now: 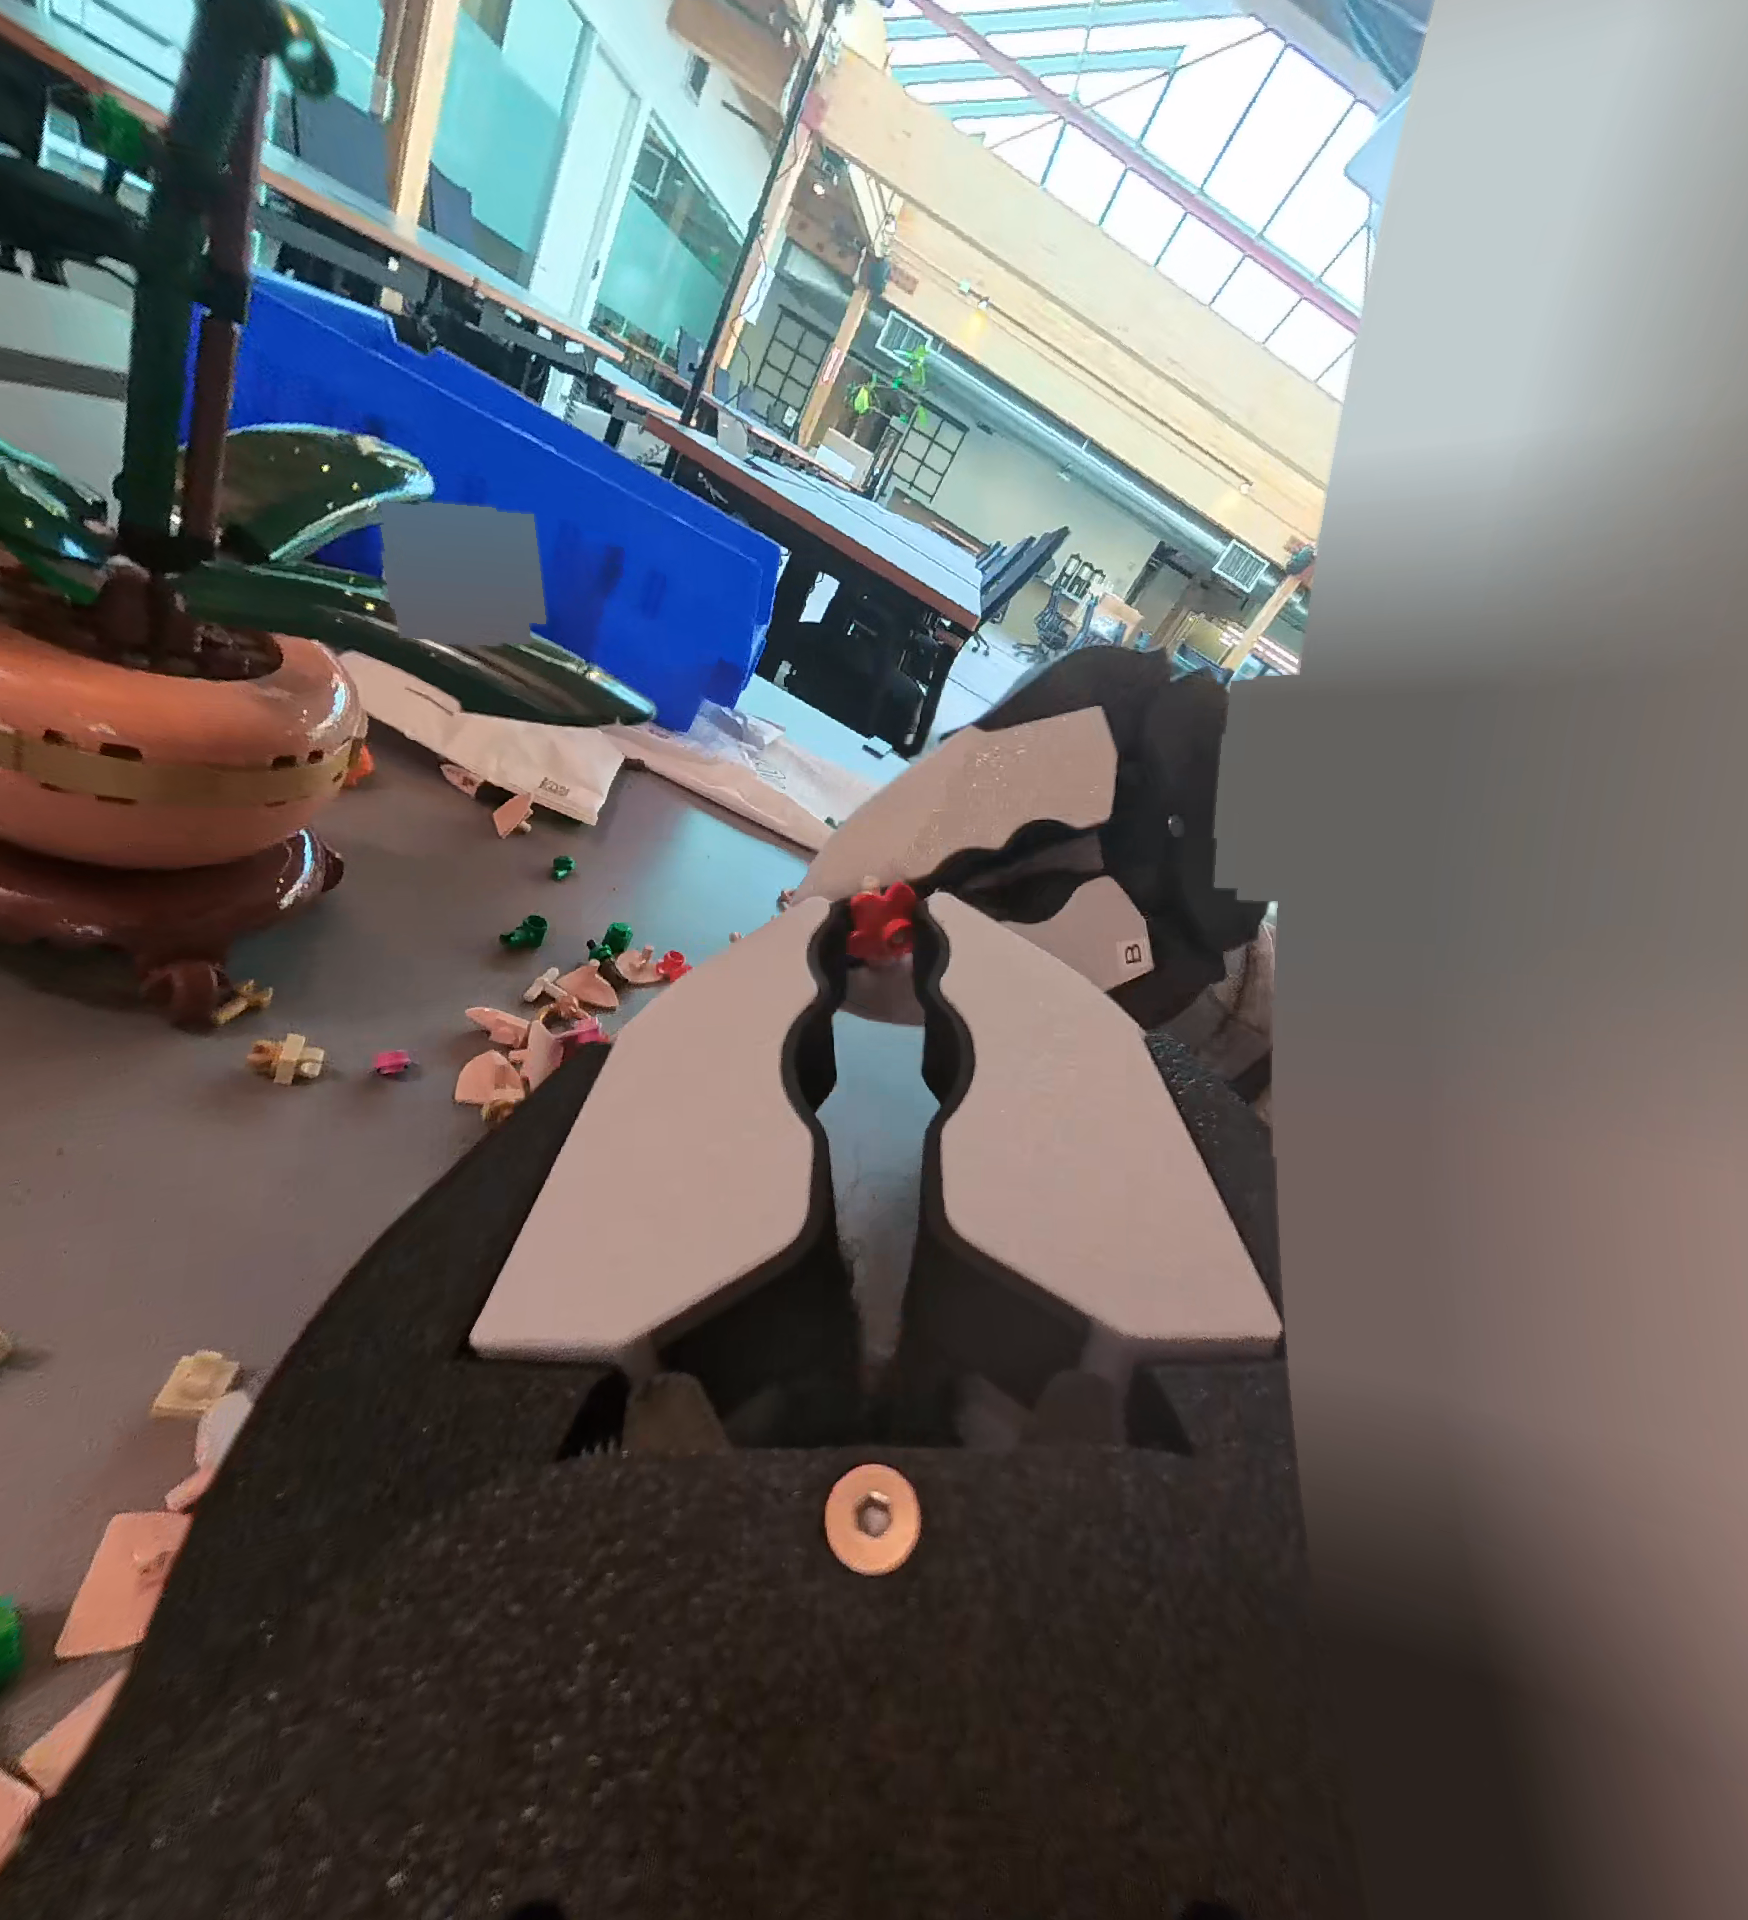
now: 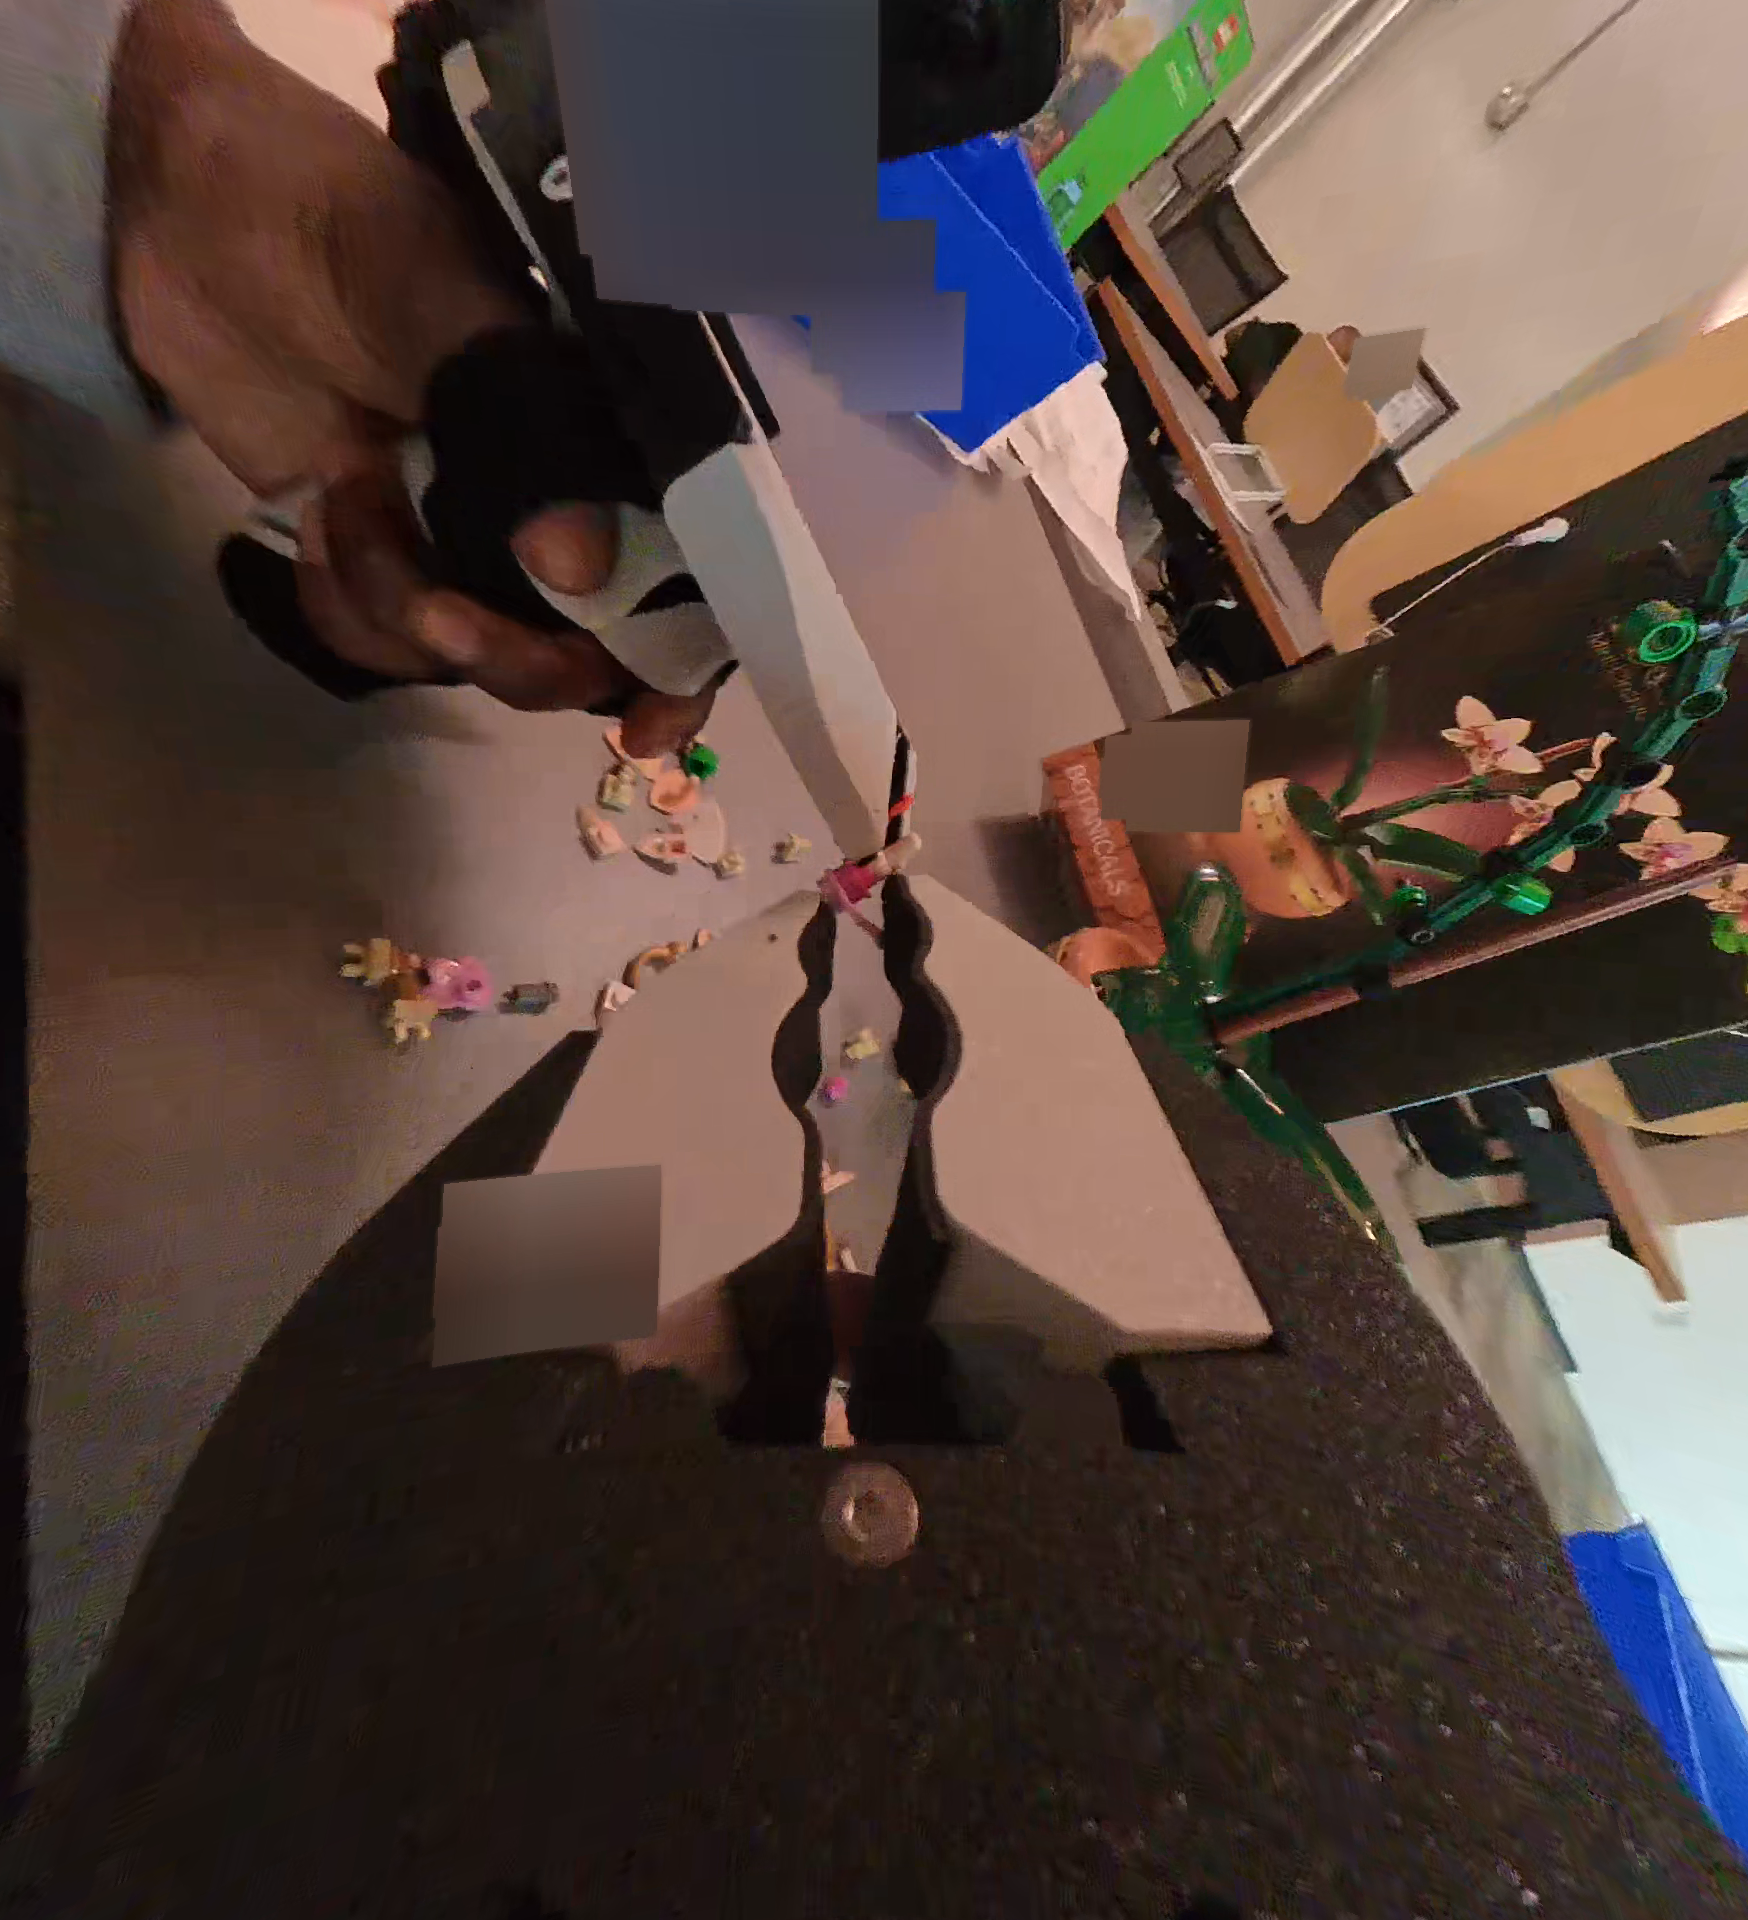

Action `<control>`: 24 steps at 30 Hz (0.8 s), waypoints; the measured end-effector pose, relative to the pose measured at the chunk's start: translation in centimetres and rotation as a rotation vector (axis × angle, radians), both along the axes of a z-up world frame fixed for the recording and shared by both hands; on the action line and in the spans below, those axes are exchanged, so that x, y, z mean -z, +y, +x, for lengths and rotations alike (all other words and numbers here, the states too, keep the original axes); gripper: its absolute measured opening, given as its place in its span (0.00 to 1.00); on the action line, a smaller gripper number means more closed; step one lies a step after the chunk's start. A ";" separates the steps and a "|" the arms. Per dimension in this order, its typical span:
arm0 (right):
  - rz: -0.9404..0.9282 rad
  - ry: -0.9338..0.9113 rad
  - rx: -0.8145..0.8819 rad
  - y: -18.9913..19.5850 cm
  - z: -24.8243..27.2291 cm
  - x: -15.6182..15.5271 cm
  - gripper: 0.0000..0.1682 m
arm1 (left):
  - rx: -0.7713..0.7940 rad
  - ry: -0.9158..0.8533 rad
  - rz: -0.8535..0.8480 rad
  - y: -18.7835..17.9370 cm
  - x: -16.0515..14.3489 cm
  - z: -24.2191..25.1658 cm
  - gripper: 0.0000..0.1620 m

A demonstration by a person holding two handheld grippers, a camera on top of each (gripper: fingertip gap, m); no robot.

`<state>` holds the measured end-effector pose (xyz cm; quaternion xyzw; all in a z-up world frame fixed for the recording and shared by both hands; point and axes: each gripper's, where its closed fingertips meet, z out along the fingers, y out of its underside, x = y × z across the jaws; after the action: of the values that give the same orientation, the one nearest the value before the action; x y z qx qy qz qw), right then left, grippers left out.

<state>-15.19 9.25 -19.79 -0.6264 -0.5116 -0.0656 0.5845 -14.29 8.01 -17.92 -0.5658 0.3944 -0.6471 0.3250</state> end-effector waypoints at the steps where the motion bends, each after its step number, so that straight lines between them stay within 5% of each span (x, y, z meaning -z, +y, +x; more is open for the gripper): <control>1: 0.011 -0.022 0.004 0.0 0.0 0.0 0.05 | -0.002 0.005 -0.011 0.0 0.1 0.0 0.07; 9: 0.106 -0.209 0.073 0.5 0.5 0.6 0.01 | -0.085 -0.016 -0.009 0.8 0.2 0.2 0.06; 22: 0.105 -0.192 0.121 2.3 -0.6 1.3 0.00 | -0.318 -0.177 -0.108 3.3 0.0 -0.7 0.06; 24: 0.050 -0.286 0.055 1.7 -1.9 3.5 0.00 | -0.438 -0.289 -0.149 5.2 -1.4 -2.3 0.00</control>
<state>-17.05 10.90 -23.33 -0.6098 -0.5705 -0.1828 0.5189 -16.63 13.25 -16.55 -0.5620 0.1633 -0.6625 0.4676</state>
